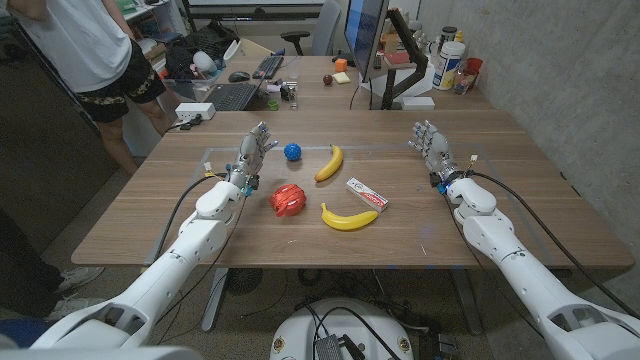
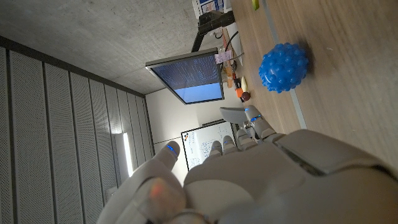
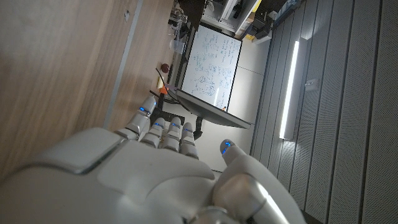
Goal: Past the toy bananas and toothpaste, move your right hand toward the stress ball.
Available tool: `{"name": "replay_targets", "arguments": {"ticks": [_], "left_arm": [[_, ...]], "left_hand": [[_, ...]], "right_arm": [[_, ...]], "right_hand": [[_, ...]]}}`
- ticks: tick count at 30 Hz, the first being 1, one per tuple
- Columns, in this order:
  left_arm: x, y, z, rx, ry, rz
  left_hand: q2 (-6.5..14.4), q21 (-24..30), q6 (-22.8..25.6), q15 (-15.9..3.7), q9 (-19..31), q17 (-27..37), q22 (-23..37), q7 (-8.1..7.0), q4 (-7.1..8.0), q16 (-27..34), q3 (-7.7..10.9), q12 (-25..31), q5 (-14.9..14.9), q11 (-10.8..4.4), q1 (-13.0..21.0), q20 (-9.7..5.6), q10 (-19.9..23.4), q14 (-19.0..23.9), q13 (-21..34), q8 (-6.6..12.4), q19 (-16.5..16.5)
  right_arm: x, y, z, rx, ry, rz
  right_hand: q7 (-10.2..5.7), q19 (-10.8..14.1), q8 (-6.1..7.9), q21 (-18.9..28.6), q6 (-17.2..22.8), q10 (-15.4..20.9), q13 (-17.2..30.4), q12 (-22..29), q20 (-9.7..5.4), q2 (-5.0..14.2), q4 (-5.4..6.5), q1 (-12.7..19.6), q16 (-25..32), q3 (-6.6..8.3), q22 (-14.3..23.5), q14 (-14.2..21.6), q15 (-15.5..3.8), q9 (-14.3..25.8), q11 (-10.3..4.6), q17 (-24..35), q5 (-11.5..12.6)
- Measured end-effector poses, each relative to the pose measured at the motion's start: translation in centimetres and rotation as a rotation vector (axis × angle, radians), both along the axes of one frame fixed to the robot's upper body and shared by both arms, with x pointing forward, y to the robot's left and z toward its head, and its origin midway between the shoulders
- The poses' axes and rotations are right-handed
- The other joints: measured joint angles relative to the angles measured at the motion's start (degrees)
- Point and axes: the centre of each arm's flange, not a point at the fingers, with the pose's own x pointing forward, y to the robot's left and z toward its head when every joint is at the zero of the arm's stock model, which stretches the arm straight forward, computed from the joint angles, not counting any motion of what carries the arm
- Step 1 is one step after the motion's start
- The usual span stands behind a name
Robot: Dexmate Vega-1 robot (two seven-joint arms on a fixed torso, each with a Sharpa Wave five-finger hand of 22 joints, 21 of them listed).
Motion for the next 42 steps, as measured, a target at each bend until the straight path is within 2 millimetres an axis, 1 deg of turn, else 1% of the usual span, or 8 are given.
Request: {"name": "replay_targets", "arguments": {"ticks": [2,4,13,15,24,41,42], "left_arm": [[-0.1,0.0,-0.1,-0.003,0.001,0.001],[-0.1,0.1,-0.1,-0.004,0.001,0.001],[-0.4,0.2,-0.4,-0.007,0.001,0.003],[-0.5,0.3,-0.5,-0.007,0.001,0.004],[-0.6,0.4,-0.6,-0.009,0.0,0.004],[-0.7,0.7,-0.7,-0.017,-0.004,0.001],[-0.7,0.7,-0.7,-0.017,-0.004,0.001]], "left_hand": [[0.0,0.0,0.0,0.0,0.0,0.0,0.0,0.0,0.0,0.0,0.0,0.0,0.0,0.17,0.0,0.0,-0.2,0.0,0.0,0.0,0.0],[0.0,0.0,0.0,0.0,0.0,0.0,0.0,0.0,0.0,0.0,0.0,0.0,0.0,0.17,0.0,0.0,-0.2,0.0,0.0,0.0,0.0],[0.0,0.0,0.0,0.0,0.0,0.0,0.0,0.0,0.0,0.0,0.0,0.0,0.0,0.17,0.0,0.0,-0.2,0.0,0.0,0.23,0.0],[0.0,0.0,0.0,0.0,0.0,0.0,0.0,0.0,0.0,0.0,0.0,0.0,0.0,0.18,0.0,0.0,-0.2,0.0,0.0,0.23,0.0],[0.0,-0.3,0.0,0.01,0.0,0.0,0.0,0.0,0.0,0.0,-0.01,0.0,0.0,-0.01,0.0,0.0,-0.4,0.0,0.0,0.23,0.0],[0.0,-0.3,0.0,0.01,0.0,0.0,0.0,0.0,-0.01,0.0,-0.01,0.0,0.0,-0.01,0.0,0.0,-0.4,0.0,0.0,0.22,0.0],[0.0,-0.3,0.0,0.01,0.0,0.0,0.0,0.0,-0.01,0.0,-0.01,0.0,0.0,-0.01,0.0,0.0,-0.4,0.0,0.0,0.22,0.0]], "right_arm": [[0.0,0.1,0.0,-0.011,-0.001,0.0],[-0.1,0.2,0.1,-0.016,-0.004,0.0],[-0.2,0.4,0.6,-0.034,-0.012,-0.002],[-0.3,0.4,0.7,-0.04,-0.014,-0.003],[-0.4,0.8,1.2,-0.06,-0.022,-0.008],[-0.6,1.6,3.0,-0.125,-0.053,-0.023],[-0.6,1.6,3.0,-0.127,-0.054,-0.024]], "right_hand": [[0.0,0.0,0.0,0.0,0.0,0.3,0.0,0.0,0.0,-0.01,-0.06,0.0,0.0,0.06,0.0,0.0,0.0,0.0,0.31,0.0,0.0],[0.0,0.0,0.0,0.0,0.0,0.3,0.0,0.0,0.0,-0.25,-0.06,0.2,0.0,0.06,0.0,0.0,0.0,0.0,0.31,0.0,0.0],[0.0,0.0,0.0,0.0,0.0,0.3,0.0,0.0,0.0,-0.25,-0.17,0.2,0.0,0.16,0.0,0.0,0.0,0.0,0.31,0.0,0.0],[-0.3,0.0,0.0,-0.3,0.3,0.3,0.0,0.0,0.0,-0.03,-0.3,0.5,0.0,0.3,0.0,0.0,0.0,0.0,0.31,0.0,0.0],[-0.32,0.0,0.0,-0.5,0.3,0.3,0.0,0.0,0.0,0.13,-0.3,0.6,0.0,0.29,0.0,0.0,0.01,0.0,0.31,0.0,0.0],[-0.31,0.0,0.0,-0.9,0.3,0.3,0.0,0.0,0.0,0.14,-0.3,0.6,0.0,0.29,0.0,0.0,0.01,0.0,0.31,0.0,0.0],[-0.31,0.0,0.0,-0.9,0.3,0.3,0.0,0.0,0.0,0.14,-0.47,0.6,0.0,0.46,0.0,0.0,0.01,0.0,0.31,0.0,0.0]]}}
